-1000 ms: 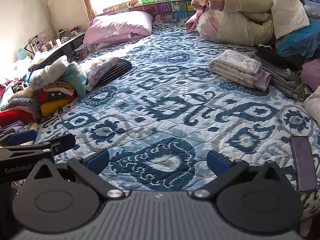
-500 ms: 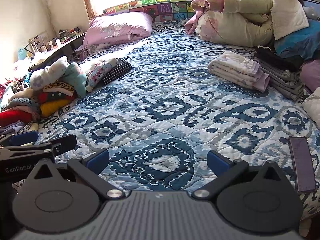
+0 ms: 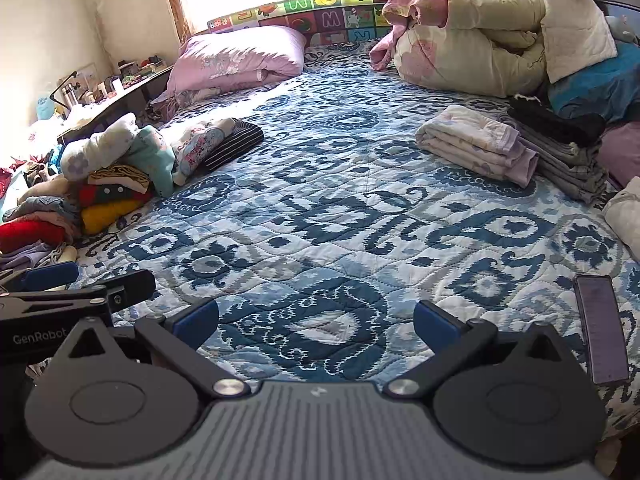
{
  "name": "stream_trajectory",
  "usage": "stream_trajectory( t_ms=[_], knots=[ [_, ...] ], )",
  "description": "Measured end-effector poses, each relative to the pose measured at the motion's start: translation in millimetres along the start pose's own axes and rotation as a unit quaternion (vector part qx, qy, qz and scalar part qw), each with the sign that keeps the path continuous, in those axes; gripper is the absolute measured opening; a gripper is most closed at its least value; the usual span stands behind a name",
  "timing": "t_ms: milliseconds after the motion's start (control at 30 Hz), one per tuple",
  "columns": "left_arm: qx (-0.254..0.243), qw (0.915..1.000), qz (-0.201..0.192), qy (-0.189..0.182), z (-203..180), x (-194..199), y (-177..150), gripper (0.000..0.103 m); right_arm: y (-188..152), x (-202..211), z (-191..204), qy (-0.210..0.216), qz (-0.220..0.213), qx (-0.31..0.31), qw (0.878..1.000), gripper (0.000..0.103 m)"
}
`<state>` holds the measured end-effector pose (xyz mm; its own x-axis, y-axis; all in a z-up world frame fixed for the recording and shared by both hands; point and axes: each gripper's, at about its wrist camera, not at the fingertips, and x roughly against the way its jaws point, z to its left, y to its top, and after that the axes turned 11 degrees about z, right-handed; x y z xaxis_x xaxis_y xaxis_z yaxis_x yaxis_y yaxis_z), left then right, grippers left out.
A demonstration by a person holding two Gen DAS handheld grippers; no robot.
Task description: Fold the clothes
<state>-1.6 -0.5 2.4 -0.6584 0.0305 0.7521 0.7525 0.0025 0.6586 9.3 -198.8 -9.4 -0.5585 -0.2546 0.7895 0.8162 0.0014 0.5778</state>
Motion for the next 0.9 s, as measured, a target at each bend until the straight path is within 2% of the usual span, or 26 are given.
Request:
stream_trajectory(
  t_ms=[900],
  knots=[
    [0.002,1.0,0.0,-0.007,-3.1,6.2,-5.4,0.103,-5.6,7.4,-3.4,0.0,-0.003,-0.002,1.0,0.103]
  ],
)
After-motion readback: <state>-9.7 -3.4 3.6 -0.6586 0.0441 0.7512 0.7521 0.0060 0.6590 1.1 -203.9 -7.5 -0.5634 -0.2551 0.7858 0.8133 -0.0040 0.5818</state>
